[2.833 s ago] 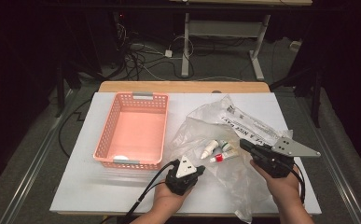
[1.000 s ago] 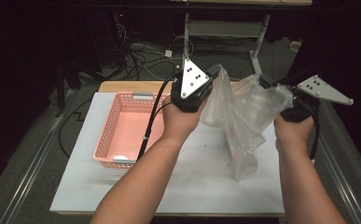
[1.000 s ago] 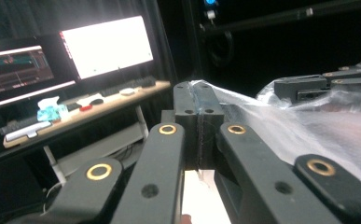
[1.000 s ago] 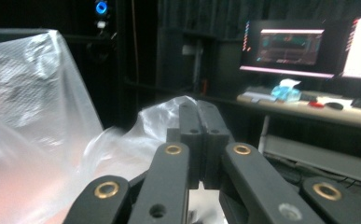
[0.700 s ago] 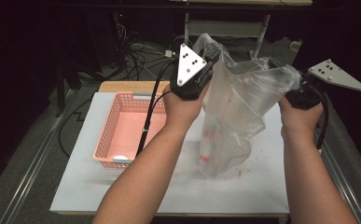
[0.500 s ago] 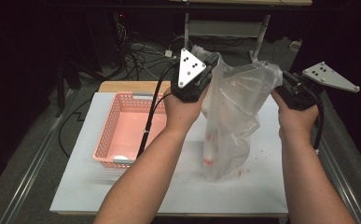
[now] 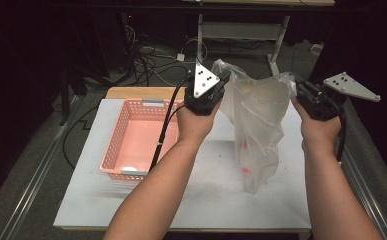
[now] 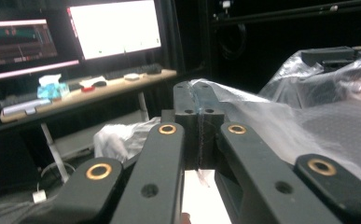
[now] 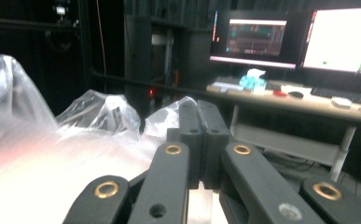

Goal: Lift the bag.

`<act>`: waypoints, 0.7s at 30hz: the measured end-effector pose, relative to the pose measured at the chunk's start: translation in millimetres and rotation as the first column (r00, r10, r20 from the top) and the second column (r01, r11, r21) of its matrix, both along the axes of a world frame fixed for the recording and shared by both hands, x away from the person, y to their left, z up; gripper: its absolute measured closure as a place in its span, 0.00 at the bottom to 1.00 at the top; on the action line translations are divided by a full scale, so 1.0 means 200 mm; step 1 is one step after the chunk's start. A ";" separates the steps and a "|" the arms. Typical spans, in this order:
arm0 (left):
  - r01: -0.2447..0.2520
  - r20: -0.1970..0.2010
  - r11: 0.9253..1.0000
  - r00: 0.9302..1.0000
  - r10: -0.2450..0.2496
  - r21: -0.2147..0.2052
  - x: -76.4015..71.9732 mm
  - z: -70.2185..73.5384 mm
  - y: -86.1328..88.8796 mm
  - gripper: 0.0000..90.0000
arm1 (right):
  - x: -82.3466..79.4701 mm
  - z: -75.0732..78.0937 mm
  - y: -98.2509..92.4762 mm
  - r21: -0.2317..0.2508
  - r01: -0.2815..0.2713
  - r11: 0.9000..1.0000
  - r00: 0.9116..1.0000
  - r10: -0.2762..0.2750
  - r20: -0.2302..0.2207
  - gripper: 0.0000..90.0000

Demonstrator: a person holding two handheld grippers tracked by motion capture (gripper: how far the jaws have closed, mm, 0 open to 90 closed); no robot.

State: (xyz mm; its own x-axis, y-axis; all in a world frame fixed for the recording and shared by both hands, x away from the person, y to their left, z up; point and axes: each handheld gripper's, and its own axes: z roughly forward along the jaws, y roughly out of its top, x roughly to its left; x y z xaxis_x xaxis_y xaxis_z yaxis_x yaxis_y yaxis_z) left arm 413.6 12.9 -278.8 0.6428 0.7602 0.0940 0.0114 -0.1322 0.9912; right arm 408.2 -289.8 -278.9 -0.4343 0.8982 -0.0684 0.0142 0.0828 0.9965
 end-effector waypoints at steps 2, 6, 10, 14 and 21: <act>-0.003 -0.012 1.000 1.000 0.003 0.004 0.00 -0.02 0.01 0.98 | 0.00 -0.05 0.00 -0.007 -0.001 1.000 1.000 0.001 -0.020 1.00; -0.004 -0.019 1.000 1.000 0.004 0.009 0.00 -0.03 0.04 0.97 | 0.01 -0.09 0.00 -0.006 -0.006 1.000 0.999 0.005 -0.043 1.00; 0.002 -0.031 1.000 1.000 -0.002 0.012 -0.01 -0.03 0.05 0.93 | 0.01 -0.10 0.00 -0.010 -0.014 1.000 0.999 0.013 -0.049 1.00; 0.008 -0.037 1.000 0.999 -0.007 0.026 -0.03 -0.03 0.07 0.87 | 0.01 -0.10 0.02 -0.019 -0.026 0.999 0.998 0.025 -0.052 1.00; 0.005 -0.055 0.999 0.998 -0.002 0.048 -0.06 -0.08 0.12 0.82 | 0.01 -0.11 0.04 -0.027 -0.037 0.999 0.998 0.035 -0.061 1.00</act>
State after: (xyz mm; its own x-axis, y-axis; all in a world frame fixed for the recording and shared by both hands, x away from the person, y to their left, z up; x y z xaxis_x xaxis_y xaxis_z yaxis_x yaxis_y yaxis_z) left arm 402.1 37.9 -293.9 0.6505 0.7535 0.0950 0.0653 -0.1801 0.9815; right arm 410.7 -282.1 -301.5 -0.4701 0.8801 -0.0662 0.0713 0.1127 0.9911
